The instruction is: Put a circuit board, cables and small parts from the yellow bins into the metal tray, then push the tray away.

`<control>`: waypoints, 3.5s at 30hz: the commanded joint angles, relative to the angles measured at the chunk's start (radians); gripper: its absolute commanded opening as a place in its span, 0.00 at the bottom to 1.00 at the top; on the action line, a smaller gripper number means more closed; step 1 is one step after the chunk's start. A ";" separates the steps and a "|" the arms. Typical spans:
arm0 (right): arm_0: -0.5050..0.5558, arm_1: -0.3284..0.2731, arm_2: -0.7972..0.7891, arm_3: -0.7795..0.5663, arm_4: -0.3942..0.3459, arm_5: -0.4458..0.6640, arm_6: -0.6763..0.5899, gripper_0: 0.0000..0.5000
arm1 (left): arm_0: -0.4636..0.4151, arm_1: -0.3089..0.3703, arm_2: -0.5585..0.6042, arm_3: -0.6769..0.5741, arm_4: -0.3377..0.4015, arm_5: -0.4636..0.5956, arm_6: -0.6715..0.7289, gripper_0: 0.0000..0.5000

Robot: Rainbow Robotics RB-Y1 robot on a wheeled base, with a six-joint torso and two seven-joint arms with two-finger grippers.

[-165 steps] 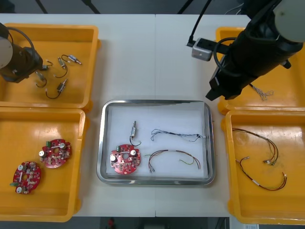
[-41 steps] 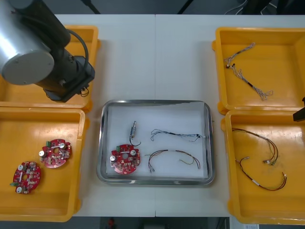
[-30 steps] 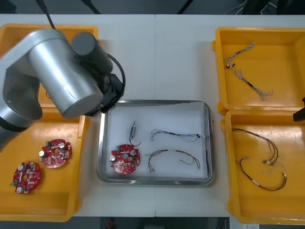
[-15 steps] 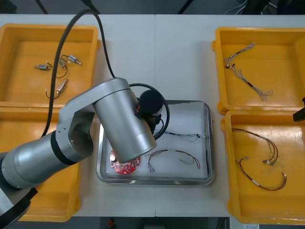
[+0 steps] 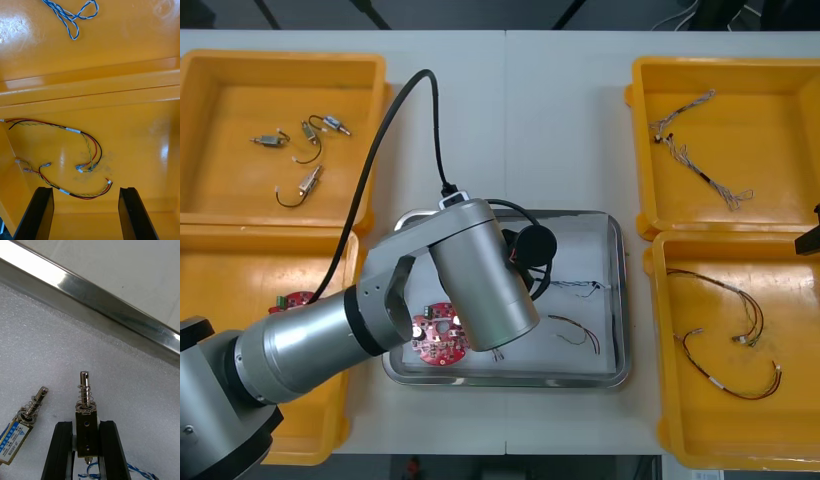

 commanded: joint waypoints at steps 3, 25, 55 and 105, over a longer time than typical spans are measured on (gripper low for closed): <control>0.006 -0.048 -0.030 -0.003 0.005 -0.006 0.003 1.00 | 0.008 -0.026 -0.032 -0.009 -0.003 -0.011 -0.020 0.00; 0.006 -0.048 -0.030 -0.003 0.005 -0.006 0.003 1.00 | 0.005 -0.012 -0.026 -0.032 -0.032 0.012 -0.023 0.84; 0.006 -0.048 -0.030 -0.003 0.005 -0.006 0.003 1.00 | -0.076 0.324 0.573 -0.551 0.638 0.355 -0.312 0.90; -0.287 -0.023 0.415 -0.139 -0.029 -0.029 0.074 1.00 | 0.541 0.993 0.862 -0.292 0.989 -0.091 -0.954 1.00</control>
